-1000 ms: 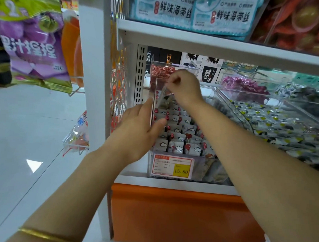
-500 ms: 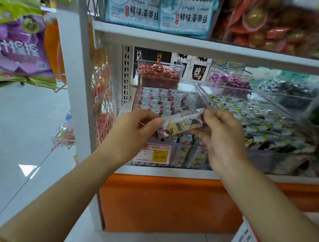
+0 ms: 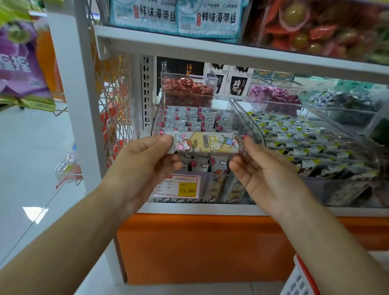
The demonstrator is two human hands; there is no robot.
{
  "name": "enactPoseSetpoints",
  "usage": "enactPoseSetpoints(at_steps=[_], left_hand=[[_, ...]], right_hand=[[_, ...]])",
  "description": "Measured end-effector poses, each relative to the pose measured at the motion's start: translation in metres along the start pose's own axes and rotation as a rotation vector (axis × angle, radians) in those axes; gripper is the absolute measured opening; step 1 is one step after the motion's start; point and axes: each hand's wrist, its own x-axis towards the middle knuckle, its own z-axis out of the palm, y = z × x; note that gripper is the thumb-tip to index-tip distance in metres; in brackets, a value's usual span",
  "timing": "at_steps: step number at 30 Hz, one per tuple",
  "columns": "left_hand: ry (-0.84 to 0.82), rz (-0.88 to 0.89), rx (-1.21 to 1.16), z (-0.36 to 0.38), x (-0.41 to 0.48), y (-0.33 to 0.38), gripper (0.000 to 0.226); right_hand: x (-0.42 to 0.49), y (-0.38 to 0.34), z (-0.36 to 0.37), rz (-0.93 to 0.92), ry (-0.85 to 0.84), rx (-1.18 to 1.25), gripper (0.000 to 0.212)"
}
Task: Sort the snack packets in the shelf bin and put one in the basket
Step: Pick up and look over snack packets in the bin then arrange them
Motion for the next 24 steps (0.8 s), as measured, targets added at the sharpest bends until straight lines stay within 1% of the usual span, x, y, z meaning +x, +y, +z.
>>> enactPoseSetpoints(at_steps=[3, 6, 8, 9, 11, 13, 15, 16, 18, 20, 22, 24], left_hand=[[0.041, 0.026, 0.018, 0.000, 0.000, 0.001, 0.036], [0.048, 0.038, -0.013, -0.001, 0.000, 0.002, 0.038], [0.039, 0.041, -0.032, -0.001, -0.001, 0.003, 0.039], [0.033, 0.045, -0.018, -0.001, -0.001, 0.004, 0.036], [0.005, 0.046, 0.018, 0.000, 0.000, 0.005, 0.023], [-0.034, 0.033, 0.017, 0.000, 0.000, 0.005, 0.011], [-0.036, 0.053, 0.107, 0.000, 0.000, 0.004, 0.023], [-0.026, 0.077, 0.176, 0.000, 0.001, 0.003, 0.025], [-0.019, 0.110, 0.277, 0.001, 0.000, 0.003, 0.022], [-0.047, 0.127, 0.346, 0.001, -0.001, 0.003, 0.024], [-0.091, 0.156, 0.418, 0.001, -0.002, 0.004, 0.027], [-0.128, 0.189, 0.464, 0.002, -0.004, 0.004, 0.029]], right_hand=[[0.002, 0.001, -0.001, 0.036, 0.007, 0.026, 0.016], [0.003, 0.001, -0.004, 0.033, -0.027, 0.052, 0.015], [0.004, 0.003, -0.004, -0.018, -0.042, -0.034, 0.013], [0.003, 0.004, -0.004, -0.070, -0.036, -0.133, 0.015], [0.003, 0.007, -0.005, -0.194, -0.016, -0.304, 0.019], [0.003, 0.007, -0.003, -0.269, -0.016, -0.337, 0.019], [0.003, 0.008, -0.001, -0.300, -0.037, -0.327, 0.013], [0.002, 0.008, -0.001, -0.312, -0.049, -0.343, 0.010], [0.001, 0.011, -0.001, -0.344, -0.055, -0.443, 0.009], [0.002, 0.013, -0.002, -0.368, -0.026, -0.540, 0.006], [0.004, 0.013, -0.003, -0.366, -0.012, -0.578, 0.004], [0.004, 0.012, -0.003, -0.342, -0.036, -0.598, 0.006]])
